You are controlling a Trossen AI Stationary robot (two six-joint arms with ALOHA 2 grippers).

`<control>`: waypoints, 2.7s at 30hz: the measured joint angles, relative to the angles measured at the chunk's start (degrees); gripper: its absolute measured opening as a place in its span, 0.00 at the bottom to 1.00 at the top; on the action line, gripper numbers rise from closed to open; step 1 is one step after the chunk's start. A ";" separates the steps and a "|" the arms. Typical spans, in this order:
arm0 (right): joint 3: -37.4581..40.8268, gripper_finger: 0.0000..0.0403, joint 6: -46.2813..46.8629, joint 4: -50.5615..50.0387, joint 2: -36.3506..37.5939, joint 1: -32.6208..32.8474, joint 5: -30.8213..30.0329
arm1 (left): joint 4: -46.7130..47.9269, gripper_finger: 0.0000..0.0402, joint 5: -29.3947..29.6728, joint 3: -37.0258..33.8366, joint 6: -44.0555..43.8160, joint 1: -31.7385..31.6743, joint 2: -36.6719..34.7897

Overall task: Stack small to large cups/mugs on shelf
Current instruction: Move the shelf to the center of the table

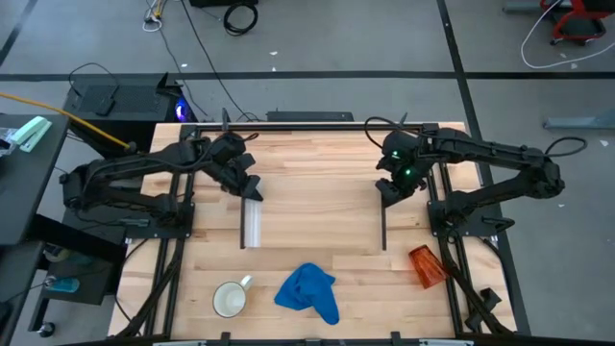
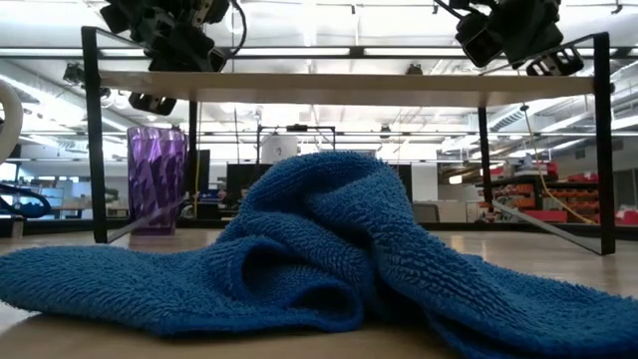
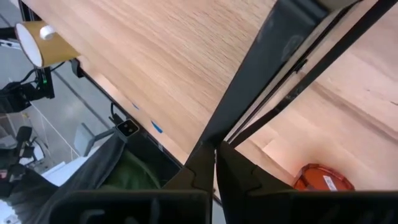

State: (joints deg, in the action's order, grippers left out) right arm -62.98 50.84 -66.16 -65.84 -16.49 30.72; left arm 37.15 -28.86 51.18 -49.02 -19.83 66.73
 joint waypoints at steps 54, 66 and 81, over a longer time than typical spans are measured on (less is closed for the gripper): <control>0.09 0.23 -5.72 0.16 -0.17 -2.45 -1.03 | -0.57 0.22 4.56 -0.13 6.45 -0.26 -4.05; 0.27 0.22 -5.38 -0.74 -0.13 -2.49 -1.81 | -2.24 0.22 4.55 0.14 5.69 -0.05 -0.15; 0.35 0.12 -2.62 -0.41 -0.17 -4.37 8.14 | -2.66 0.21 -5.61 -0.11 5.45 -3.90 0.80</control>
State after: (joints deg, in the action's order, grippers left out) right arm -62.63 48.22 -66.57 -66.02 -20.86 38.86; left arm 34.48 -34.48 51.07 -43.57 -23.74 67.52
